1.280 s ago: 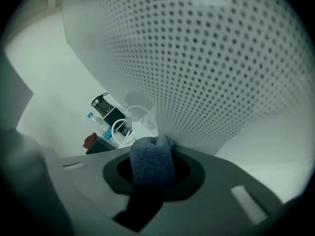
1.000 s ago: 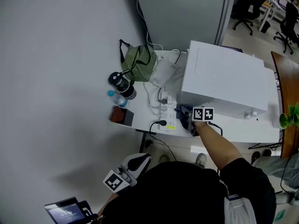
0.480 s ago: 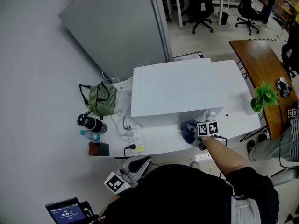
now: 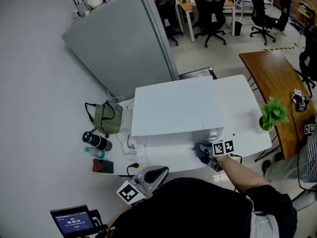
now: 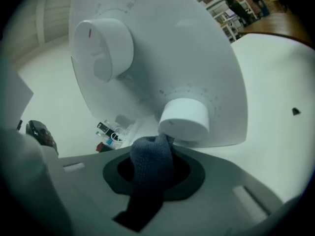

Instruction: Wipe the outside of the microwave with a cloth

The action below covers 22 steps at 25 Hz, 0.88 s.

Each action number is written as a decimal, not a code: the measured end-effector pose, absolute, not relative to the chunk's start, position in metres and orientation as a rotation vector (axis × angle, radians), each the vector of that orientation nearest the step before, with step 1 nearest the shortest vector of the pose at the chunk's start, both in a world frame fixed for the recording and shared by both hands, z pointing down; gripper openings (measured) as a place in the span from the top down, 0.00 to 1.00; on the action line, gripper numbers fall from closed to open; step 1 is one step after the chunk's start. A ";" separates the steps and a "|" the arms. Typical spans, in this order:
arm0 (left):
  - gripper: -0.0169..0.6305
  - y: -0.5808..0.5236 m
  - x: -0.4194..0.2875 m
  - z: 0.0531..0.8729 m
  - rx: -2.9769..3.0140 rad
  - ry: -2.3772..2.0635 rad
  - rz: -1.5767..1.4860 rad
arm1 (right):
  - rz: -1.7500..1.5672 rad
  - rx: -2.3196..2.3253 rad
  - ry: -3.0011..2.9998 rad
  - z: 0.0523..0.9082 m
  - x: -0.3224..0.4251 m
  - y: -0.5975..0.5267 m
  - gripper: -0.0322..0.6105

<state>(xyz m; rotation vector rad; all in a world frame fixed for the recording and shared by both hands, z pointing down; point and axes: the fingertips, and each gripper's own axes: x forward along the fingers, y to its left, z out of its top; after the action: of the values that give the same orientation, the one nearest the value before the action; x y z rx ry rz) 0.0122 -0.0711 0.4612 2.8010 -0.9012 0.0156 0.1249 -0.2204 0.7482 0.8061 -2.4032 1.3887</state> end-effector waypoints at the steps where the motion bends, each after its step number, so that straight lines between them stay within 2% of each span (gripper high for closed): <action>1: 0.97 -0.071 0.013 0.462 2.801 -0.906 0.014 | 1.397 0.744 -2.407 0.748 0.121 -0.213 0.83; 4: 0.97 -0.070 0.001 0.466 2.789 -0.943 -0.016 | 1.367 0.646 -2.397 0.754 0.115 -0.196 0.83; 9: 0.97 -0.071 -0.064 0.466 2.776 -0.981 -0.102 | 1.337 0.555 -2.405 0.744 0.071 -0.170 0.82; 16: 0.97 -0.061 -0.152 0.463 2.803 -0.936 -0.140 | 1.100 0.245 -2.597 0.662 -0.041 -0.134 0.82; 22: 0.97 -0.057 -0.169 0.465 2.810 -0.879 -0.173 | 1.061 0.184 -2.841 0.571 -0.072 -0.131 0.83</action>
<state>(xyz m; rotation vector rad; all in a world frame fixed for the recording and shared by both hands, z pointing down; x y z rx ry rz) -0.1695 -0.0575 0.4647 2.8101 -0.8788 -0.1730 -0.0722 -0.1314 0.5711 0.1842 -2.8409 1.0605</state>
